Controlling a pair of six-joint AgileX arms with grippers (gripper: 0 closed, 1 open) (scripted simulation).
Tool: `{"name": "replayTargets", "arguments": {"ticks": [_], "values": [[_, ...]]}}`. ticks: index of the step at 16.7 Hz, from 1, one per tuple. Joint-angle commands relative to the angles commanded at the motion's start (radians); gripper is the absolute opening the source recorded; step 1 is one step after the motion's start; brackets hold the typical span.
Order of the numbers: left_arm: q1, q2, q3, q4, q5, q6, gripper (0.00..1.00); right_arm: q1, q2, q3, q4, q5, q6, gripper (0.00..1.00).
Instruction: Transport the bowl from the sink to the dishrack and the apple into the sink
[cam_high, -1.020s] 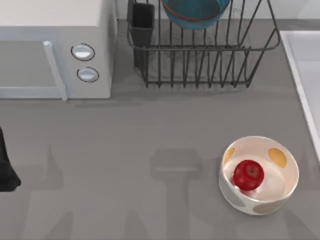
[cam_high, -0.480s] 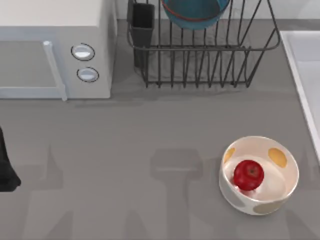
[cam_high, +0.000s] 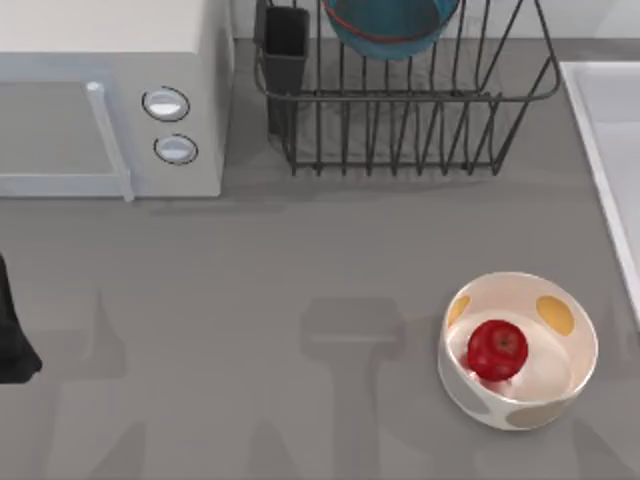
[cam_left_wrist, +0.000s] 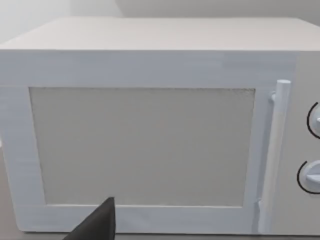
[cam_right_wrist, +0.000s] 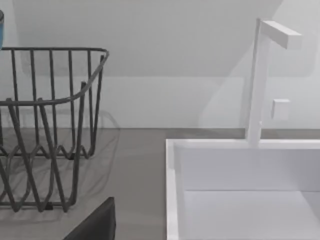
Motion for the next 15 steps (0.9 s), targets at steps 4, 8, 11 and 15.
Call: {"name": "replayTargets", "arguments": {"ticks": [4, 8, 11, 15], "values": [[0.0, 0.0, 0.0, 0.0, 0.0, 0.0, 1.0, 0.0, 0.0, 0.0, 0.0, 0.0, 0.0, 1.0], [0.0, 0.0, 0.0, 0.0, 0.0, 0.0, 1.0, 0.0, 0.0, 0.0, 0.0, 0.0, 0.0, 1.0], [0.0, 0.0, 0.0, 0.0, 0.0, 0.0, 1.0, 0.004, 0.012, 0.01, -0.011, 0.0, 0.005, 1.0], [0.0, 0.0, 0.0, 0.0, 0.0, 0.0, 1.0, 0.06, 0.161, 0.134, -0.137, -0.001, 0.068, 1.0]]}}
